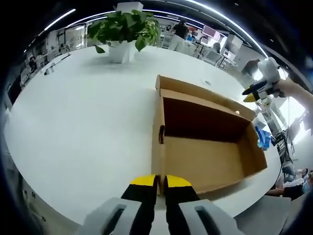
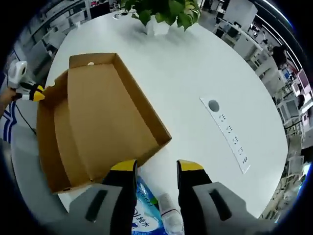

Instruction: Operate the shoe box by opening the lid, removing the specified soft item, and placing it in the target area until the item is outside and the box remains undamaged.

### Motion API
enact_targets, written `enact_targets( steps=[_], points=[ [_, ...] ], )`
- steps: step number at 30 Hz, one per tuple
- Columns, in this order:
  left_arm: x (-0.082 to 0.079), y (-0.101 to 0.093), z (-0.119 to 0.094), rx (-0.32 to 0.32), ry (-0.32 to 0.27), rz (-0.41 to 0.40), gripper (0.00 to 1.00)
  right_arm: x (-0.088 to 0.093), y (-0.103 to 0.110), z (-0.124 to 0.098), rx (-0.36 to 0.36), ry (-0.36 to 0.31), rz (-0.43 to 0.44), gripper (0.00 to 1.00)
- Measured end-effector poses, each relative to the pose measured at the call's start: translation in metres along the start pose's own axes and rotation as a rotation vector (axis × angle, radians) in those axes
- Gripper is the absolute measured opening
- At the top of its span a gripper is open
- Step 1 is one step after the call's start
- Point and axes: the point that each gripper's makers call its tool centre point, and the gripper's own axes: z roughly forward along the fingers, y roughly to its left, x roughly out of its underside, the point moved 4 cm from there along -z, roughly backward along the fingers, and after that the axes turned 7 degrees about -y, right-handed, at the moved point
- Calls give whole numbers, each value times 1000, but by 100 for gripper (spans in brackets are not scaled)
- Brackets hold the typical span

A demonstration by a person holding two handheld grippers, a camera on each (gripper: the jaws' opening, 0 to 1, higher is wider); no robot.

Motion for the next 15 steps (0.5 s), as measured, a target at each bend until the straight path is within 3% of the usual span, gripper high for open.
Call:
enact_targets(
  steps=[5,11,15],
  points=[
    [0,0,0,0,3,-4,5,1,-4,15,48,-8,100,26],
    [0,-1,-1,1,9,-5,5,5,-5,31,68,-22,337,21],
    [0,-1,-1,4,12,-10,5,12,-2,38,61,2,371,18]
  ],
)
